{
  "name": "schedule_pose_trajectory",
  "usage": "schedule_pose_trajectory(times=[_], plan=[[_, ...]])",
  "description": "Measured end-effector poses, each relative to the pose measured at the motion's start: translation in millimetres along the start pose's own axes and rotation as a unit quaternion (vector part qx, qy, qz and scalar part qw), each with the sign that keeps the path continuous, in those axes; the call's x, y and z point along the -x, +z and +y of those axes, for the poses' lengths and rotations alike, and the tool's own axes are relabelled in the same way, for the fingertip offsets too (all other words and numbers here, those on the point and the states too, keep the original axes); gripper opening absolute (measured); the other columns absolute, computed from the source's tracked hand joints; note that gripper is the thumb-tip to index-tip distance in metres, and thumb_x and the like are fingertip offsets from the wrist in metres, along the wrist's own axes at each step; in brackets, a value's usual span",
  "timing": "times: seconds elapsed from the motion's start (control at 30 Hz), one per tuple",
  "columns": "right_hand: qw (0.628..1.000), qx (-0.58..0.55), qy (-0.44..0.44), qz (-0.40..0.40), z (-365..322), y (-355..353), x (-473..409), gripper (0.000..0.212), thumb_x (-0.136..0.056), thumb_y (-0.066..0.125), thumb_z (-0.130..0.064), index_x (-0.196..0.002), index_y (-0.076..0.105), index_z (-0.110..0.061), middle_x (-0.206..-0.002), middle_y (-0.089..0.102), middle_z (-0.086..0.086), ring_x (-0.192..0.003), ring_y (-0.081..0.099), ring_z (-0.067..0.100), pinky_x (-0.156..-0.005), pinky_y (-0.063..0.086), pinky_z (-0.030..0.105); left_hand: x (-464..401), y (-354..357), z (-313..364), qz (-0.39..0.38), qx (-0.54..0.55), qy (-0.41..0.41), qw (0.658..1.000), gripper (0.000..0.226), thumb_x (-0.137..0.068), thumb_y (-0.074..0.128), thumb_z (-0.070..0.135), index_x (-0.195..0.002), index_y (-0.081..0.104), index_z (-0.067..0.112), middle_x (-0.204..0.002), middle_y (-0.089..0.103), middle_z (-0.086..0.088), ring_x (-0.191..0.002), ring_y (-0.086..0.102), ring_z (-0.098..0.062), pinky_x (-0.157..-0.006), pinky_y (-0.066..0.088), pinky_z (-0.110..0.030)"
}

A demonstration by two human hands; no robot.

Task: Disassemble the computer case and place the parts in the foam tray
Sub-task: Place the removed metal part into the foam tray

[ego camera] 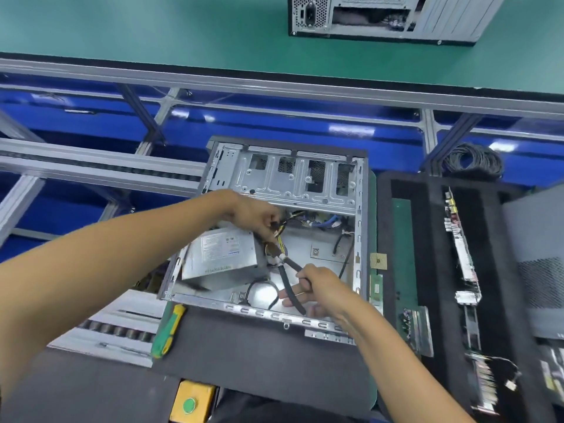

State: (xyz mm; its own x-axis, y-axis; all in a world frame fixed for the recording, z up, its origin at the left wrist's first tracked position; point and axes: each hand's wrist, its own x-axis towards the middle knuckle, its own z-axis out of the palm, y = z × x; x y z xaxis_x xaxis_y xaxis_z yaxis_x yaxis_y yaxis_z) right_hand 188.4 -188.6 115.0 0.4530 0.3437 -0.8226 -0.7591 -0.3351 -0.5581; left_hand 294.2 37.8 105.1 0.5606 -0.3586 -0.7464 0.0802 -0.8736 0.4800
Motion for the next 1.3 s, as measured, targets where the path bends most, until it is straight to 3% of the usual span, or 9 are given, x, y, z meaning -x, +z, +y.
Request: schedule_pose_trajectory(times=[0.07,0.17,0.27,0.37,0.5,0.7,0.87,1.07,1.3], plan=[[0.999,-0.040,-0.013,0.002,2,-4,1,0.039,-0.098,0.036,-0.016,-0.059,0.033,-0.018,-0.095,0.078,0.018,-0.086,0.075,0.029,-0.041,0.040,0.019,0,3,-14,0.002,0.058,0.023,0.998,0.020,-0.096,0.072,0.019,-0.099,0.052,0.018,-0.068,0.068,0.016,-0.063,0.060,0.000,-0.065,0.044,-0.030],[0.995,-0.088,-0.038,0.000,7,-7,-2,0.029,-0.096,0.036,-0.015,-0.068,0.045,-0.011,-0.096,0.078,0.019,-0.088,0.077,0.028,-0.057,0.057,0.034,-2,15,-27,0.030,0.134,0.045,0.989,0.012,-0.100,0.064,0.009,-0.106,0.055,0.012,-0.091,0.071,-0.019,-0.086,0.064,-0.024,-0.081,0.046,-0.042],[0.991,-0.119,-0.053,0.012,13,-6,-7,0.020,-0.098,0.034,-0.015,-0.104,0.051,-0.005,-0.096,0.078,0.018,-0.088,0.077,0.027,-0.057,0.062,0.042,0,24,-35,0.077,0.159,0.065,0.982,0.010,-0.103,0.057,0.008,-0.109,0.056,0.016,-0.080,0.066,-0.008,-0.079,0.058,-0.024,-0.080,0.045,-0.043],[0.990,-0.127,-0.060,0.016,15,-4,-9,0.019,-0.099,0.033,-0.017,-0.102,0.050,-0.007,-0.096,0.078,0.018,-0.088,0.077,0.027,-0.053,0.059,0.039,5,29,-38,0.075,0.182,0.080,0.977,0.008,-0.103,0.054,0.004,-0.111,0.052,0.006,-0.096,0.078,-0.009,-0.100,0.074,-0.023,-0.094,0.053,-0.039],[0.987,-0.142,-0.070,0.027,16,-4,-9,0.023,-0.100,0.032,-0.015,-0.086,0.049,-0.008,-0.096,0.077,0.019,-0.091,0.077,0.030,-0.053,0.059,0.041,18,32,-27,0.105,0.195,0.113,0.968,0.011,-0.095,0.059,0.005,-0.094,0.050,0.011,-0.066,0.066,0.011,-0.064,0.060,-0.002,-0.067,0.045,-0.019],[0.985,-0.145,-0.088,0.043,18,-1,-6,0.028,-0.098,0.030,-0.008,-0.075,0.045,-0.009,-0.094,0.076,0.022,-0.091,0.076,0.034,-0.056,0.062,0.052,30,52,-26,0.284,-0.126,0.108,0.944,0.020,-0.082,0.060,0.046,-0.093,0.048,0.035,-0.065,0.059,0.004,-0.061,0.056,-0.010,-0.064,0.053,-0.036],[0.985,-0.153,-0.073,0.039,16,0,-6,0.029,-0.100,0.029,-0.006,-0.107,0.054,0.006,-0.095,0.075,0.026,-0.089,0.076,0.034,-0.053,0.061,0.050,27,55,-30,0.377,-0.219,0.199,0.877,0.028,-0.084,0.060,0.053,-0.096,0.067,0.029,-0.077,0.055,0.014,-0.083,0.047,-0.014,-0.088,0.035,-0.035],[0.982,-0.167,-0.089,0.027,16,-1,-2,0.033,-0.100,0.029,-0.007,-0.071,0.045,-0.011,-0.096,0.076,0.025,-0.090,0.076,0.035,-0.053,0.062,0.049,22,51,-32,0.362,-0.124,0.206,0.901,0.021,-0.079,0.059,0.045,-0.091,0.061,0.027,-0.117,0.050,0.009,-0.107,0.036,-0.018,-0.097,0.026,-0.036],[0.979,-0.180,-0.099,-0.004,11,-1,2,0.066,-0.100,0.027,-0.013,-0.038,0.046,-0.024,-0.101,0.075,0.026,-0.097,0.074,0.037,-0.052,0.060,0.043,21,50,-27,0.280,-0.048,0.168,0.944,0.028,-0.084,0.064,0.034,-0.106,0.047,0.031,-0.095,0.063,0.018,-0.086,0.046,0.001,-0.089,0.030,-0.009]])
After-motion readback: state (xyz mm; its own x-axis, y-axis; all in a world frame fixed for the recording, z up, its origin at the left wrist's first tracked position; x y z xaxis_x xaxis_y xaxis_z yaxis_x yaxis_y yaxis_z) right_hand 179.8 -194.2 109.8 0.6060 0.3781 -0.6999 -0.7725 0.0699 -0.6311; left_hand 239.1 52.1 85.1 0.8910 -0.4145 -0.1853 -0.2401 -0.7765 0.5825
